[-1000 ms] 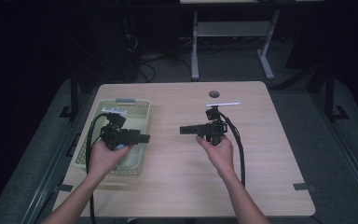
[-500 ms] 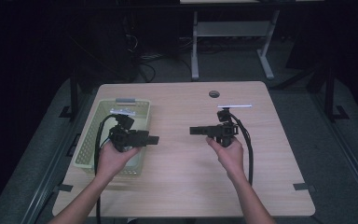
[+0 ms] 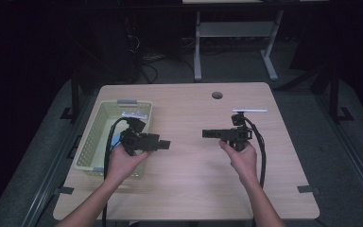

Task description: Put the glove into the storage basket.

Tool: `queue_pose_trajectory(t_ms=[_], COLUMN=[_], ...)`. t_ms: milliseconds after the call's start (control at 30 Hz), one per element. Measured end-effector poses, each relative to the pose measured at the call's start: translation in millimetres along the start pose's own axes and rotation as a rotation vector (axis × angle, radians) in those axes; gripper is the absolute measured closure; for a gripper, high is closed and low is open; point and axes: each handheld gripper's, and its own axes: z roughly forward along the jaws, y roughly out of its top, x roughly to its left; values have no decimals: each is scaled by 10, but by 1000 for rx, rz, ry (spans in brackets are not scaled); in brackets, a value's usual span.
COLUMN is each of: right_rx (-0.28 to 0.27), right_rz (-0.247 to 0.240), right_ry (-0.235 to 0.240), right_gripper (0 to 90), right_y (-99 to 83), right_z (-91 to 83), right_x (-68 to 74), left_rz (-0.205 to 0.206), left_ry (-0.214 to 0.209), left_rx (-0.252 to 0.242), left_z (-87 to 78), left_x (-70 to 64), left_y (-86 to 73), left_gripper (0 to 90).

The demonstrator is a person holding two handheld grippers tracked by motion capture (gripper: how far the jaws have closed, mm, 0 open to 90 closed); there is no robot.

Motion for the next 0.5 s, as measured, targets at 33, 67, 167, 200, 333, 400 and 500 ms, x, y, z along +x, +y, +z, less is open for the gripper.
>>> queue_pose_trajectory(t_ms=[33,67,167,200,333,400,500], right_rx=[-2,-6,-18,-18,-25,-29,-29], right_rz=[2,-1,8,11,20,21,29], right_ry=[0,-2,-5,-5,-4,-5,-8], right_gripper=[442,441,437,435,426,423,407], right_y=[-6,-13,-34,-39,-59,-64,-82], right_z=[-18,-34,-97,-117,-179,-192,-239], right_x=[-9,-23,-60,-73,-114,-126,-165], left_rz=[1,6,8,9,25,29,37], left_ry=[-2,-2,-6,-6,-23,-26,-34], left_rx=[-1,2,-4,-6,-7,-9,-2], left_z=[11,17,41,47,74,87,129], left_x=[-8,-13,-43,-53,-102,-118,-154], left_y=[1,4,8,8,-2,-5,-8], left_gripper=[323,322,319,318,318,318,315])
